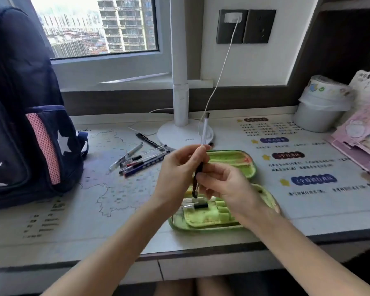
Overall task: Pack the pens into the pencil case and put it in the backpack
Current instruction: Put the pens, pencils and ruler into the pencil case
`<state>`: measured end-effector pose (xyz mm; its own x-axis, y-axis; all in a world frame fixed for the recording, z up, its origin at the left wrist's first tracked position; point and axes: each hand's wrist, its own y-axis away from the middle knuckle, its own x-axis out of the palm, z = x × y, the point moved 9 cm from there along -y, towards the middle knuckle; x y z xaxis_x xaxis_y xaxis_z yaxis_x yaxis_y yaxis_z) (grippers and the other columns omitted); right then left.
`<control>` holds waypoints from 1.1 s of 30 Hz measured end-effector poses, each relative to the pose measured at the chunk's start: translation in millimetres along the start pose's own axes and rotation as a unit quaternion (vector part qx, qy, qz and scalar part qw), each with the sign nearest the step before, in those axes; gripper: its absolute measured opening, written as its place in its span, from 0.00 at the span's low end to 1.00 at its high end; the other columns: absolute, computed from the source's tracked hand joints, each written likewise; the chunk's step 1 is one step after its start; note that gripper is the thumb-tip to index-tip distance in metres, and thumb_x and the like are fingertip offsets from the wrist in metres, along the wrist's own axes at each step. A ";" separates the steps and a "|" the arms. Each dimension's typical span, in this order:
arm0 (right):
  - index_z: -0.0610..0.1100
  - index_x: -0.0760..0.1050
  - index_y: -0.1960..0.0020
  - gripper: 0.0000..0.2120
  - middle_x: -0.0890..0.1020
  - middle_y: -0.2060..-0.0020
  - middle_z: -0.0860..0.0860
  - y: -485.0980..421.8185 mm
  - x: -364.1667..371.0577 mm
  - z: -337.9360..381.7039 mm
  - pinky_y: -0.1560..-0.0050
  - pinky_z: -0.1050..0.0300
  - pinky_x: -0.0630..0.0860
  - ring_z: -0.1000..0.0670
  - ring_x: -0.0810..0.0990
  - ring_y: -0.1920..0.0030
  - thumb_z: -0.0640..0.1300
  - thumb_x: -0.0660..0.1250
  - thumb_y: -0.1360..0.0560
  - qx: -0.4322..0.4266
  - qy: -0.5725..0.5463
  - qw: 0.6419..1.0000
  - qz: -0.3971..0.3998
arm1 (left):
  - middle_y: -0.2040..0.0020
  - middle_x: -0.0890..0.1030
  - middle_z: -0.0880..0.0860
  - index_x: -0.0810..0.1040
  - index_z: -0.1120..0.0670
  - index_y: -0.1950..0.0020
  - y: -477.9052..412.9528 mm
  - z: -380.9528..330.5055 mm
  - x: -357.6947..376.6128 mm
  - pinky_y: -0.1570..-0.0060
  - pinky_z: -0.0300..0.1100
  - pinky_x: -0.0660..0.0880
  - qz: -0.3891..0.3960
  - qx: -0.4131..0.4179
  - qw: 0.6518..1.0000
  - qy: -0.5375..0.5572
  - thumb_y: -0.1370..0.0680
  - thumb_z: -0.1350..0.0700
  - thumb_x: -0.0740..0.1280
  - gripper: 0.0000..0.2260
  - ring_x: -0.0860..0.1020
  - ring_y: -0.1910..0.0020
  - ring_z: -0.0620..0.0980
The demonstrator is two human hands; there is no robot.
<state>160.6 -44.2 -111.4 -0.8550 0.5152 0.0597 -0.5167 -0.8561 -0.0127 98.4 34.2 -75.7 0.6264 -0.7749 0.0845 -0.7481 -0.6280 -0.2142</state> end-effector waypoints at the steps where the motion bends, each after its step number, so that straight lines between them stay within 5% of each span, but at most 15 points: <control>1: 0.42 0.79 0.53 0.08 0.83 0.65 0.50 2.1 -2.3 -0.2 0.64 0.58 0.75 0.52 0.78 0.65 0.45 0.69 0.29 -0.002 0.013 1.000 0.000 | 0.62 0.79 0.55 0.82 0.58 0.51 3.8 -3.1 -5.9 0.60 0.46 0.76 -0.009 0.011 1.000 0.011 0.25 0.56 0.66 0.08 0.77 0.62 0.52; 4: 0.46 0.79 0.54 0.12 0.83 0.60 0.51 7.5 -36.3 0.0 0.57 0.60 0.76 0.53 0.80 0.59 0.54 0.68 0.31 -0.040 0.186 0.980 -0.064 | 0.62 0.80 0.51 0.82 0.56 0.50 14.4 -15.3 -30.2 0.64 0.32 0.75 -0.003 0.092 0.991 -0.094 0.26 0.57 0.67 0.07 0.77 0.65 0.41; 8: 0.47 0.79 0.55 0.11 0.80 0.60 0.56 18.7 -84.5 -3.8 0.58 0.68 0.69 0.54 0.77 0.57 0.54 0.68 0.29 -0.111 0.478 0.858 -0.150 | 0.64 0.76 0.39 0.81 0.50 0.52 39.1 -0.9 -37.9 0.68 0.31 0.73 0.085 0.219 0.840 -0.489 0.27 0.45 0.63 0.12 0.74 0.67 0.38; 11: 0.46 0.80 0.56 0.10 0.81 0.58 0.54 21.4 -89.1 -13.1 0.56 0.66 0.66 0.52 0.75 0.54 0.51 0.71 0.31 -0.155 0.517 0.831 -0.134 | 0.64 0.80 0.41 0.80 0.48 0.58 55.1 17.9 -32.4 0.70 0.34 0.73 0.135 0.261 0.762 -0.576 0.27 0.45 0.62 0.11 0.76 0.67 0.43; 13: 0.45 0.80 0.56 0.10 0.81 0.57 0.52 21.8 -85.3 -14.0 0.54 0.60 0.69 0.50 0.75 0.54 0.51 0.72 0.31 -0.176 0.533 0.817 -0.133 | 0.65 0.81 0.41 0.81 0.48 0.61 58.1 20.6 -24.5 0.71 0.32 0.69 0.152 0.286 0.744 -0.584 0.27 0.48 0.63 0.08 0.76 0.68 0.46; 23: 0.46 0.80 0.57 0.10 0.80 0.58 0.52 24.3 -80.0 -12.7 0.53 0.51 0.75 0.48 0.76 0.55 0.52 0.67 0.29 -0.185 0.553 0.800 -0.138 | 0.70 0.80 0.44 0.82 0.49 0.64 44.5 36.3 34.3 0.72 0.35 0.71 0.198 0.303 0.743 -0.563 0.31 0.51 0.70 0.04 0.74 0.71 0.49; 28: 0.45 0.80 0.56 0.07 0.80 0.58 0.52 24.8 -81.8 -14.4 0.54 0.48 0.75 0.48 0.76 0.55 0.46 0.65 0.27 -0.184 0.547 0.807 -0.129 | 0.64 0.80 0.45 0.82 0.47 0.61 38.3 39.2 41.5 0.67 0.37 0.70 0.179 0.283 0.757 -0.561 0.32 0.46 0.70 0.07 0.75 0.65 0.49; 31: 0.45 0.80 0.56 0.03 0.81 0.58 0.53 19.9 -82.1 -6.8 0.50 0.50 0.74 0.50 0.76 0.53 0.42 0.68 0.27 -0.184 0.538 0.813 -0.129 | 0.59 0.79 0.47 0.83 0.46 0.55 28.4 33.1 9.2 0.65 0.36 0.69 0.140 0.213 0.807 -0.532 0.31 0.38 0.65 0.15 0.74 0.60 0.47; 33: 0.46 0.80 0.55 0.03 0.81 0.57 0.53 9.3 -76.3 6.6 0.48 0.53 0.73 0.51 0.76 0.52 0.42 0.68 0.27 -0.192 0.529 0.816 -0.130 | 0.59 0.79 0.46 0.83 0.48 0.54 12.8 24.8 -28.1 0.66 0.32 0.67 0.073 0.172 0.837 -0.515 0.29 0.42 0.67 0.12 0.74 0.61 0.44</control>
<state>221.3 -91.7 -109.5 -0.1683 0.5988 -0.7830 -0.4881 -0.7408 -0.4616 76.7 49.7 -104.9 0.5231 -0.2589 -0.8120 -0.8368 -0.3370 -0.4316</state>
